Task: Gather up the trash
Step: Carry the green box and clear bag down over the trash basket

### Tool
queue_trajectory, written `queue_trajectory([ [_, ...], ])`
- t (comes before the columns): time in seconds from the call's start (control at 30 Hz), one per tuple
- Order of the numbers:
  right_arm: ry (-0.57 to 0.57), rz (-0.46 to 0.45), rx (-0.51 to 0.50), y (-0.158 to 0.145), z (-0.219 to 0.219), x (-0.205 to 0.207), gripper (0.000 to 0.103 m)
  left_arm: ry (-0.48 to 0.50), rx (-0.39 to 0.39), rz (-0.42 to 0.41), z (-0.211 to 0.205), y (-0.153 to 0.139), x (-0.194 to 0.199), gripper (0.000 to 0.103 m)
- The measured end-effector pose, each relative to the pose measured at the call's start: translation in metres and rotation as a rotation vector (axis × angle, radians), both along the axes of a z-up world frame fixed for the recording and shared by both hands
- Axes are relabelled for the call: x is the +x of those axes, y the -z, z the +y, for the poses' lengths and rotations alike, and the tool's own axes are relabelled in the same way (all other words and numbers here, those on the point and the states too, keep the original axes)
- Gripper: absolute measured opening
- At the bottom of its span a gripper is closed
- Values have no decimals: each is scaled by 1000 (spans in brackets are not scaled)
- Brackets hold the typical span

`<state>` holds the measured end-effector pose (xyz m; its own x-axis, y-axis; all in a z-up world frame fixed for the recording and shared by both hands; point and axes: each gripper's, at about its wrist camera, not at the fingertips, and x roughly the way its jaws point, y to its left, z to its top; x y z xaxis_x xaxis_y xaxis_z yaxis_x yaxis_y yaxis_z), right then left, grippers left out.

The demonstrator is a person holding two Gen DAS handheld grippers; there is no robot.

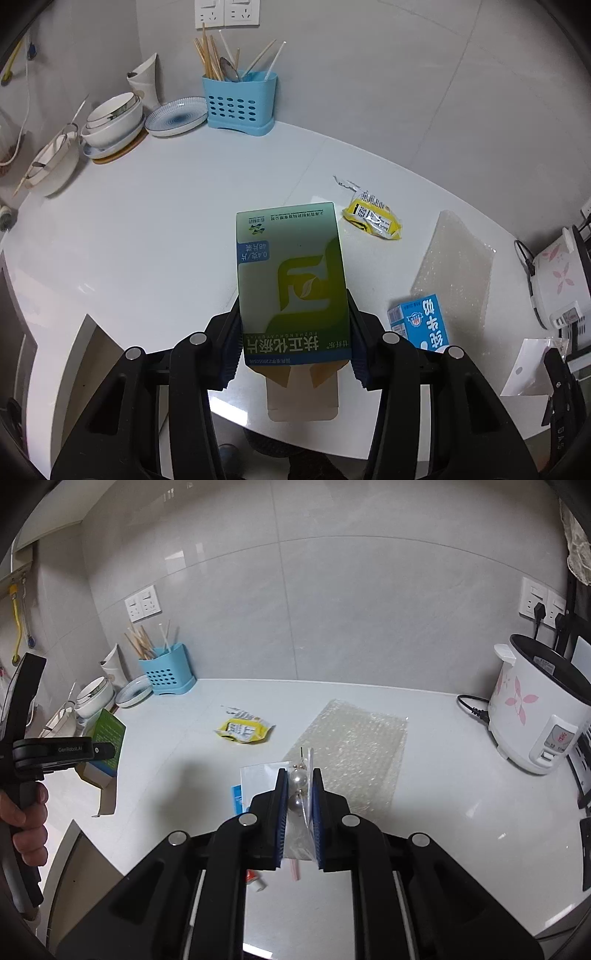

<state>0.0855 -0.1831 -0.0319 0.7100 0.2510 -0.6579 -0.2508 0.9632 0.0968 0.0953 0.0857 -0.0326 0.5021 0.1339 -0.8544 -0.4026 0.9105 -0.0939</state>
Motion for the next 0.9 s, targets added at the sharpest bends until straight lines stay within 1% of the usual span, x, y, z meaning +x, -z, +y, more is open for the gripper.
queue_trajectory([
  [0.17,6,-19,0,-3,21,-31,11,33,3,-18,7,-4,-32,47],
  [0.27,17,-29,2,-6,32,-50,11,52,19,-25,11,-3,-52,47],
  [0.5,58,-50,-2,-7,51,-102,11,112,14,-43,19,0,-103,47],
  [0.6,84,-47,8,-7,55,-126,11,132,9,-43,23,4,-128,47],
  [0.67,102,-48,-5,-4,58,-143,11,145,12,-50,27,7,-145,47],
  [0.8,142,-36,-1,2,58,-175,11,181,4,-40,31,17,-172,47],
  [0.9,161,-15,-8,13,58,-198,11,196,12,-32,31,28,-189,47],
])
